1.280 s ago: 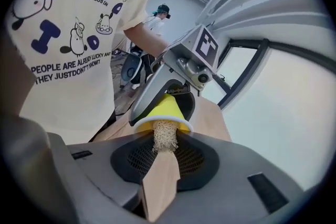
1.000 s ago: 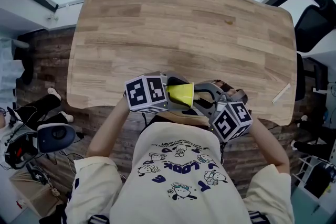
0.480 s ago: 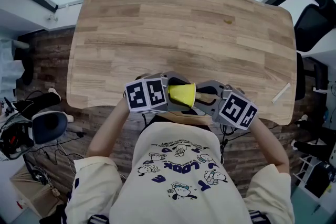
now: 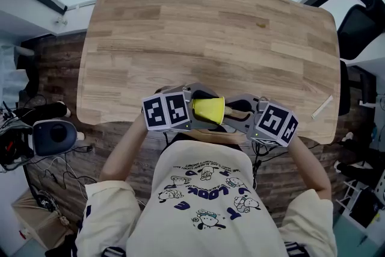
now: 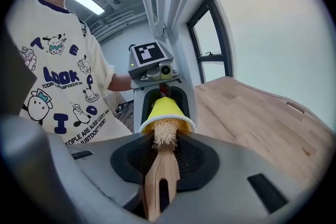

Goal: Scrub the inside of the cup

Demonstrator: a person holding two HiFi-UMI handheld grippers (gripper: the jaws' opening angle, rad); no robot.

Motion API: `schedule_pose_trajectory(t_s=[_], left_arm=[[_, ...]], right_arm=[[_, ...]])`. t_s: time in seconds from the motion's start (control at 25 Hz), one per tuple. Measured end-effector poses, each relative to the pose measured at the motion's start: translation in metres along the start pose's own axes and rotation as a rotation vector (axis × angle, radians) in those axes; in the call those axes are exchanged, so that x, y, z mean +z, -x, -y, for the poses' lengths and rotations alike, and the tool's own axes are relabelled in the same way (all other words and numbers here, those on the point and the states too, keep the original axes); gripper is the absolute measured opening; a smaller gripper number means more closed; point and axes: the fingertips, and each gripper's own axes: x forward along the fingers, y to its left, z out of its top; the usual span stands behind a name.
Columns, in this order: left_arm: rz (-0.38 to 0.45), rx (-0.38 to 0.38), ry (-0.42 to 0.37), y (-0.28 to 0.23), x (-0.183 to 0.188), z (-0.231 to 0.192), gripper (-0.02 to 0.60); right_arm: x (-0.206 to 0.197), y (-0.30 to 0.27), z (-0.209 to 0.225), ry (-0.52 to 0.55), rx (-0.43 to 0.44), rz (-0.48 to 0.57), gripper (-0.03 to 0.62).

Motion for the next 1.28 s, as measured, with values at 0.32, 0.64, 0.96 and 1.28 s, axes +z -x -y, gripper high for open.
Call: schedule_pose_trajectory(t_s=[0.32, 0.64, 0.96, 1.28], left_arm=[[0.014, 0.005, 0.002, 0.004, 0.0, -0.002, 0.321], [0.027, 0.035, 0.007, 0.013, -0.003, -0.007, 0.321], [0.086, 0.077, 0.032, 0.026, -0.004, -0.012, 0.321], [0.127, 0.095, 0.036, 0.03, -0.004, -0.012, 0.324]], right_arm=[[0.003, 0.001, 0.001, -0.012, -0.001, 0.021, 0.086], [0.006, 0.003, 0.003, -0.031, -0.023, 0.047, 0.086], [0.014, 0.007, 0.005, -0.062, -0.049, 0.107, 0.086], [0.019, 0.007, 0.003, -0.049, -0.055, 0.108, 0.086]])
